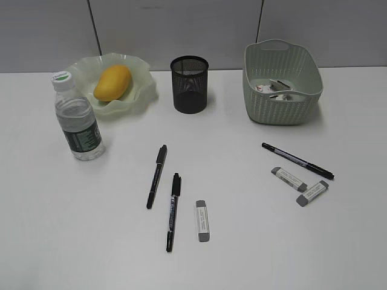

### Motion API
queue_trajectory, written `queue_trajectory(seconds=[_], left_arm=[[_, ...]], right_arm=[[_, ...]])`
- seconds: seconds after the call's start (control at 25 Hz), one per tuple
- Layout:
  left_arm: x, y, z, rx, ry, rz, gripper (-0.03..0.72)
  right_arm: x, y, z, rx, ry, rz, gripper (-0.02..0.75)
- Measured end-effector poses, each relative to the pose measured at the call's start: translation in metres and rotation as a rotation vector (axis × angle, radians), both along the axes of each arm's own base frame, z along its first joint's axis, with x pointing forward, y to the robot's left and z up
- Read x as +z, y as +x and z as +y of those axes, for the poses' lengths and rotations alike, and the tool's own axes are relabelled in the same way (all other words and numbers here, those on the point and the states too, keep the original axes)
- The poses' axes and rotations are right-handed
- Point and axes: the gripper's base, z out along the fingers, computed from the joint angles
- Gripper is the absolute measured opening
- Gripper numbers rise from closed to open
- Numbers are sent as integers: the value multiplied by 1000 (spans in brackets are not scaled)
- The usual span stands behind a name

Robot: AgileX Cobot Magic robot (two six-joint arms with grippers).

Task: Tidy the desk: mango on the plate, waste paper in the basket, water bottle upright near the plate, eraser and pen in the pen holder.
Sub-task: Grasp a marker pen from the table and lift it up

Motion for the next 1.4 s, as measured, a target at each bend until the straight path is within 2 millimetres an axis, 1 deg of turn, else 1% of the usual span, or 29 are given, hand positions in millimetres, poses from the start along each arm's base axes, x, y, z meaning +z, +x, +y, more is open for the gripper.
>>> queue_trajectory(seconds=[0.16,0.56,0.72,0.84,1.04,1.16,1.28,1.4], left_arm=[[-7,2,0,0,1,21,522],[-9,3,0,5,-12,31,519],[-14,1,0,2,-4,86,519],[-22,1,0,1,3,141,517],[-24,1,0,1,6,159,513],[-24,-1,0,0,5,148,489],[-24,-11,1,0,-2,86,444],[-25,-15,1,0,-3,69,425]], right_arm=[[0,0,0,0,0,0,522],[0,0,0,0,0,0,522],[0,0,0,0,0,0,522],[0,0,0,0,0,0,522],[0,0,0,0,0,0,522],[0,0,0,0,0,0,522],[0,0,0,0,0,0,522],[0,0,0,0,0,-1,522]])
